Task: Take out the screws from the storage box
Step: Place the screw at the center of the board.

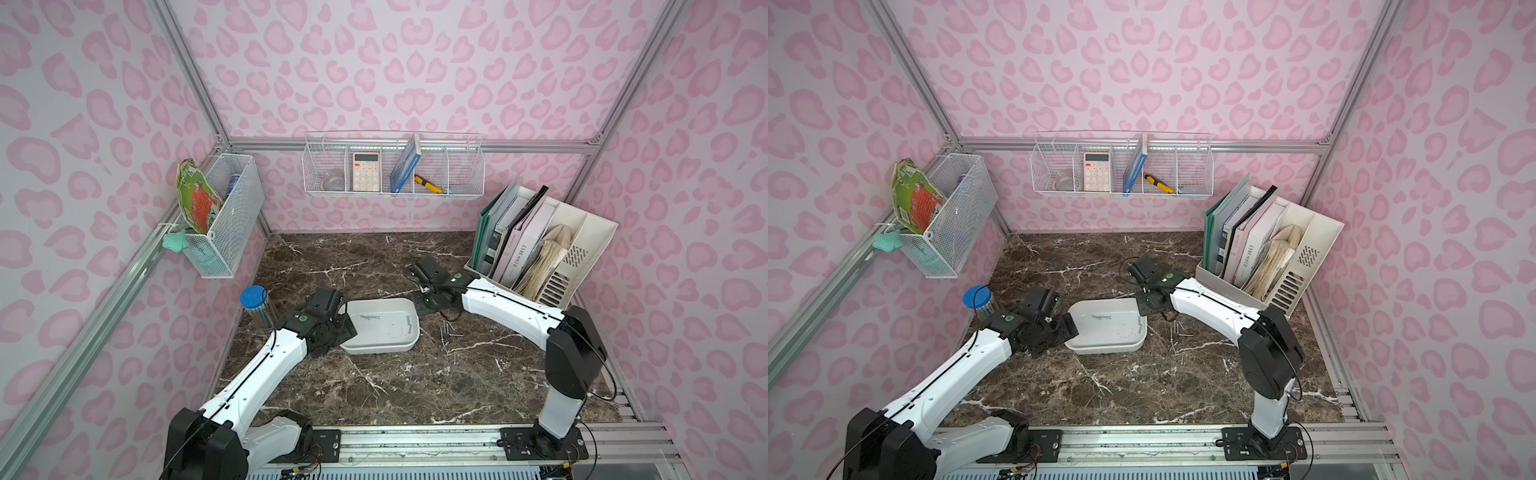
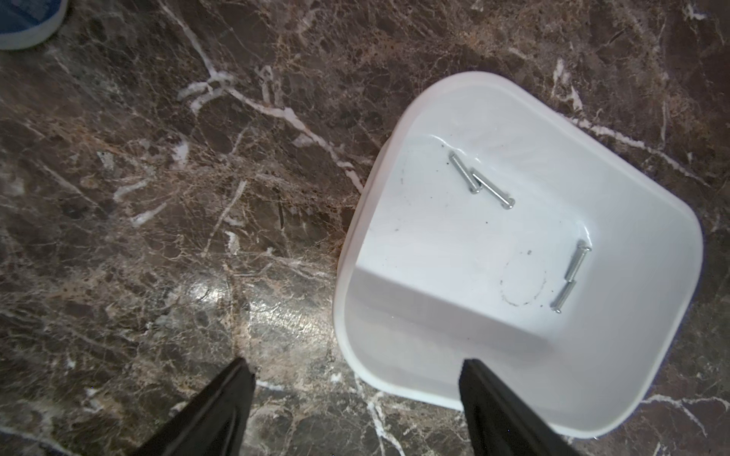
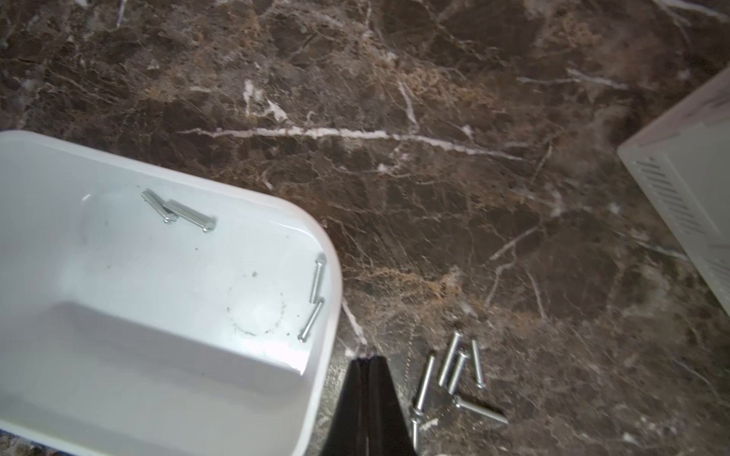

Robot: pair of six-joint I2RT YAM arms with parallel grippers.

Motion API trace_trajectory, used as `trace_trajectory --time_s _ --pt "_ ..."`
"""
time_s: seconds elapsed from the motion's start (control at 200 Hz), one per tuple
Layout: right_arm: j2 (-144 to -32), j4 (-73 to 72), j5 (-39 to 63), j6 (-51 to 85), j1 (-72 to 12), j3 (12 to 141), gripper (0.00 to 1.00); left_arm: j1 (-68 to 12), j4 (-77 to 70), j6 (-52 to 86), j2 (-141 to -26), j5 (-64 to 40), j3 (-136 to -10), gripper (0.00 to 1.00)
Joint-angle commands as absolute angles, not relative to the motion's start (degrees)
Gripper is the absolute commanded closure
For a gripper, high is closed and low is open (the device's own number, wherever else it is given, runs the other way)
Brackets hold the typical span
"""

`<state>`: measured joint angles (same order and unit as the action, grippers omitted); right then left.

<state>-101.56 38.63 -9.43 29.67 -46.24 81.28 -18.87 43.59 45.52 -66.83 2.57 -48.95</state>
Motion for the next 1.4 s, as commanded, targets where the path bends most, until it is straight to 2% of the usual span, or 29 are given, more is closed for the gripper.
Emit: trace_trajectory --time_s 0.0,0.23,0.48,1.395 --pt "-98.7 36.9 -9.9 31.6 -45.4 75.6 0.99 -18.8 42.3 44.3 -68.3 1.9 -49.9 0.13" --pt "-96.2 30.3 -7.5 33.5 -44.6 62.9 0.98 -18.0 41.3 42.4 -71.6 3.1 -51.1 0.14" --pt "-96.4 26.3 -6.7 34.5 -44.6 57.3 0.98 -16.8 39.7 41.7 -74.0 3.1 -51.4 0.14" --pt "-97.3 28.1 -7.9 33.8 -44.6 59.4 0.82 -16.6 38.4 40.4 -77.3 -0.9 -51.8 0.15"
